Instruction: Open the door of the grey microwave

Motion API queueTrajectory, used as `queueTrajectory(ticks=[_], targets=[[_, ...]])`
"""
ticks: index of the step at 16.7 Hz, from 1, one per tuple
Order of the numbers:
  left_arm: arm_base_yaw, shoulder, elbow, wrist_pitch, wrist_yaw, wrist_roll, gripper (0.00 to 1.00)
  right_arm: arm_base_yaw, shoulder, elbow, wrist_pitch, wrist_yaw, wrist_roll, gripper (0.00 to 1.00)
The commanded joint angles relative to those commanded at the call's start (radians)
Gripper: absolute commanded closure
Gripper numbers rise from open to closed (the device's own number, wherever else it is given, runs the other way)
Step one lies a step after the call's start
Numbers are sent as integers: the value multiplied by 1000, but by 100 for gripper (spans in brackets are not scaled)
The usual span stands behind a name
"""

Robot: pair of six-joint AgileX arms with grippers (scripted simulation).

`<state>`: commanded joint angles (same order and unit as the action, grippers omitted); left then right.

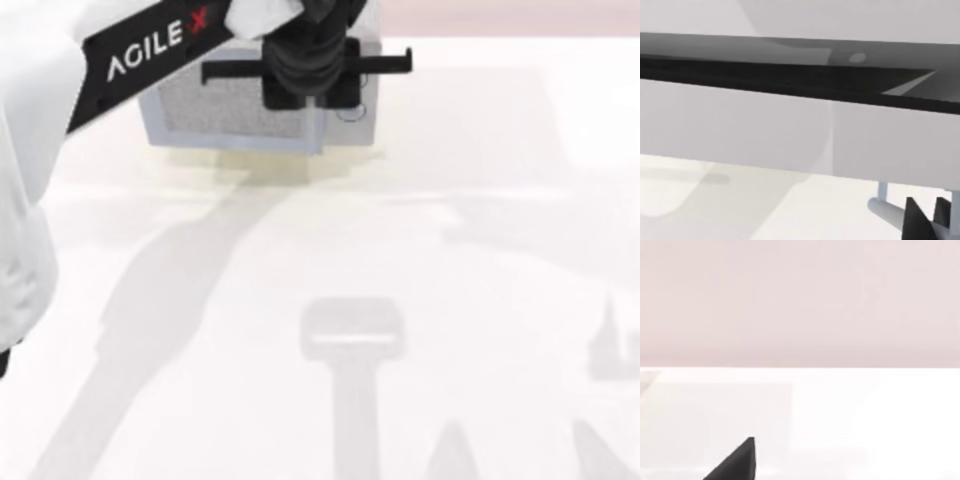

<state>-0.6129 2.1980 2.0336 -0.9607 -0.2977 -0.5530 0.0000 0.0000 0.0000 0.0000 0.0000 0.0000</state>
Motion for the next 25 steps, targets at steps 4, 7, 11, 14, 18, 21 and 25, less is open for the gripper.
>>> queueTrajectory(ticks=[4,7,11,14,18,21,25], targets=[[0,0,0,0,0,0,100,0,0,0,0,0,0,0],[0,0,0,0,0,0,100,0,0,0,0,0,0,0],[0,0,0,0,0,0,100,0,0,0,0,0,0,0],[0,0,0,0,0,0,100,0,0,0,0,0,0,0],[0,0,0,0,0,0,100,0,0,0,0,0,0,0],[-6,6,-1,1,6,-4,100,0,0,0,0,0,0,0],[-1,-36,-65,33,20,33,100,0,0,0,0,0,0,0]])
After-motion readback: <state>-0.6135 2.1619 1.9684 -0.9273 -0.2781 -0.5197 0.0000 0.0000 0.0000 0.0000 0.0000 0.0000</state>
